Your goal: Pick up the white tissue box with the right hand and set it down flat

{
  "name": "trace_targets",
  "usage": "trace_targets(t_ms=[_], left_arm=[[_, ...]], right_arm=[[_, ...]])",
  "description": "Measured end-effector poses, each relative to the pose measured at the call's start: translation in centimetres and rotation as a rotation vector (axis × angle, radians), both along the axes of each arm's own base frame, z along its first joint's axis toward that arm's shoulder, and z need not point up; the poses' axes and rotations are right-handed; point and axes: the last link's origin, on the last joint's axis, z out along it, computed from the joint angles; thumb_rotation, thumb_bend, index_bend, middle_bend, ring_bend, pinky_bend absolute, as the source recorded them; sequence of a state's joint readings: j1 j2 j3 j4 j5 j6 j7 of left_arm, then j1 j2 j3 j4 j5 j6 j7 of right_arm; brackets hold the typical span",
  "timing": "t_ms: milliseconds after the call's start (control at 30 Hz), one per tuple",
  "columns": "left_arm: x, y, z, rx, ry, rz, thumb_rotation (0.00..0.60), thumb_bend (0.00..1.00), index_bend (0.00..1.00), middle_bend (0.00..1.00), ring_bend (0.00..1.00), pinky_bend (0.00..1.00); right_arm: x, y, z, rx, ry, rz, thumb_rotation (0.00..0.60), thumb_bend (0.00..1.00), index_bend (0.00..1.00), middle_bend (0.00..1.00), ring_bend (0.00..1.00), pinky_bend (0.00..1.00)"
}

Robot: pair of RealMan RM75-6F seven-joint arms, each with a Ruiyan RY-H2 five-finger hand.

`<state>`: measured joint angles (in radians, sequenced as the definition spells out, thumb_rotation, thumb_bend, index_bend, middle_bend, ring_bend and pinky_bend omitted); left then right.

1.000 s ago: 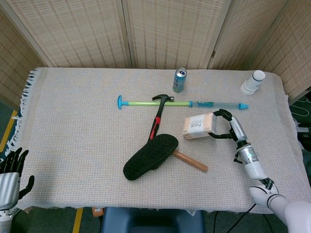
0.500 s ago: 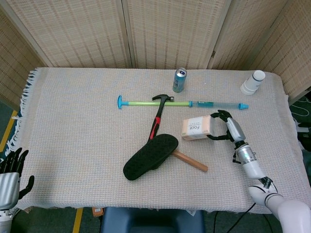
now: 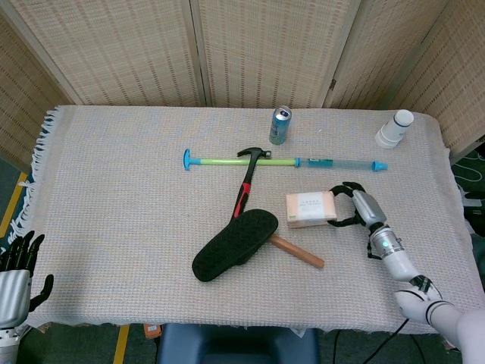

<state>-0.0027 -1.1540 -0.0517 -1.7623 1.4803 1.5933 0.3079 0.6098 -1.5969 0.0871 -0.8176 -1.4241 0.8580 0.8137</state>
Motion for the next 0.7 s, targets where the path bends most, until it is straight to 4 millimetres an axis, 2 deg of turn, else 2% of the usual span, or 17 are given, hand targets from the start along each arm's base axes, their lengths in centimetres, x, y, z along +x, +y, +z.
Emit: trace_targets(t_ms=[100, 233, 300, 367, 567, 700], left_arm=[[0.0, 0.0, 0.0, -0.001, 0.002, 0.000, 0.600, 0.40, 0.07, 0.00, 0.00, 0.17], [0.0, 0.0, 0.0, 0.000, 0.002, -0.001, 0.600, 0.40, 0.07, 0.00, 0.00, 0.17], [0.0, 0.0, 0.0, 0.001, 0.002, 0.000, 0.600, 0.40, 0.07, 0.00, 0.00, 0.17], [0.0, 0.0, 0.0, 0.001, 0.002, 0.000, 0.600, 0.40, 0.07, 0.00, 0.00, 0.17], [0.0, 0.0, 0.0, -0.002, 0.004, 0.000, 0.600, 0.40, 0.07, 0.00, 0.00, 0.17], [0.0, -0.1, 0.1, 0.001, -0.003, 0.000, 0.600, 0.40, 0.07, 0.00, 0.00, 0.17]], right_arm=[[-0.1, 0.1, 0.1, 0.039, 0.054, -0.018, 0.600, 0.08, 0.17, 0.33, 0.15, 0.00], [0.0, 0.2, 0.2, 0.070, 0.111, -0.028, 0.600, 0.04, 0.10, 0.23, 0.07, 0.00], [0.2, 0.3, 0.2, 0.079, 0.126, -0.030, 0.600, 0.03, 0.05, 0.14, 0.02, 0.00], [0.3, 0.4, 0.3, 0.088, 0.135, -0.032, 0.600, 0.03, 0.02, 0.09, 0.00, 0.00], [1.3, 1.3, 1.2, 0.084, 0.119, -0.010, 0.600, 0.03, 0.00, 0.04, 0.00, 0.00], [1.9, 2.8, 2.8, 0.044, 0.087, 0.016, 0.600, 0.03, 0.00, 0.03, 0.00, 0.00]])
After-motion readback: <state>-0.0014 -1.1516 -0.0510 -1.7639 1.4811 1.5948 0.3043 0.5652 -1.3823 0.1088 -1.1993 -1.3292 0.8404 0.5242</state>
